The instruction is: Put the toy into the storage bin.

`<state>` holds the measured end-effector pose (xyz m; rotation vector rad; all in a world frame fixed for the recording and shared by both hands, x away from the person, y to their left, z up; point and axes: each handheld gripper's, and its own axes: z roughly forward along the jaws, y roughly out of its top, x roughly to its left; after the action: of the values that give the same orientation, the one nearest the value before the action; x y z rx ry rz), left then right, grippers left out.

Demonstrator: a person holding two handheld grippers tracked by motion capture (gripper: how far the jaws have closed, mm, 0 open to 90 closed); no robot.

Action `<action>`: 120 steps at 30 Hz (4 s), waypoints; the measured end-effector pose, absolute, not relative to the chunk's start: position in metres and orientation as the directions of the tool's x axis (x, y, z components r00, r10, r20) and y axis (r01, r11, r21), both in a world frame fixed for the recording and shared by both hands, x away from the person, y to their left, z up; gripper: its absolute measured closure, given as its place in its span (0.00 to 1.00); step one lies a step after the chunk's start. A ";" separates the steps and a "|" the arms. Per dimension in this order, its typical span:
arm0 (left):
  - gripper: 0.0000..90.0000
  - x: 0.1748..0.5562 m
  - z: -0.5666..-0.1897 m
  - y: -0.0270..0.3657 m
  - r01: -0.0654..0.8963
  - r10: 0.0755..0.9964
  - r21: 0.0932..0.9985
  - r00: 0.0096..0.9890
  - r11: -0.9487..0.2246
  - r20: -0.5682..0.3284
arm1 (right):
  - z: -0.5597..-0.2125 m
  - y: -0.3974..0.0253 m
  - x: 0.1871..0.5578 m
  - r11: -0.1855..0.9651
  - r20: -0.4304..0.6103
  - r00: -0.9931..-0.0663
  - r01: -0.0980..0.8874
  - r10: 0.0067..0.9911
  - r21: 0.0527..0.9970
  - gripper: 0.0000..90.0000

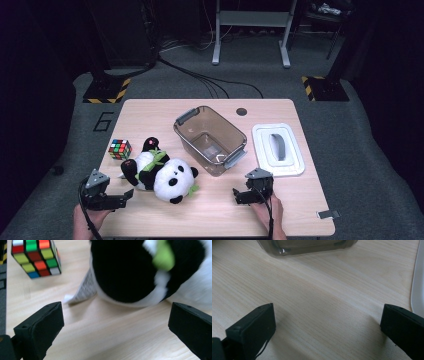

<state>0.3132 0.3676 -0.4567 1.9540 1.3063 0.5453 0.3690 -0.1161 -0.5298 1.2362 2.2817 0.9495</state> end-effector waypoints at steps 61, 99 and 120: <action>0.82 0.384 -0.439 0.268 0.528 0.830 0.723 0.546 -0.445 0.113 | -0.530 -0.116 0.369 0.386 -0.010 -0.542 0.586 0.841 0.712 0.00; 0.85 0.368 -0.389 0.297 0.414 0.783 0.808 0.616 -0.420 0.091 | -0.530 -0.116 0.369 0.388 -0.003 -0.548 0.588 0.836 0.710 0.00; 0.85 0.376 -0.347 0.296 0.359 0.758 0.823 0.641 -0.440 0.125 | -0.530 -0.116 0.369 0.392 -0.005 -0.554 0.585 0.833 0.710 0.00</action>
<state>0.3757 0.2963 -0.3470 2.0512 0.8694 0.6261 0.3690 -0.1158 -0.5296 1.2277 2.2956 0.9533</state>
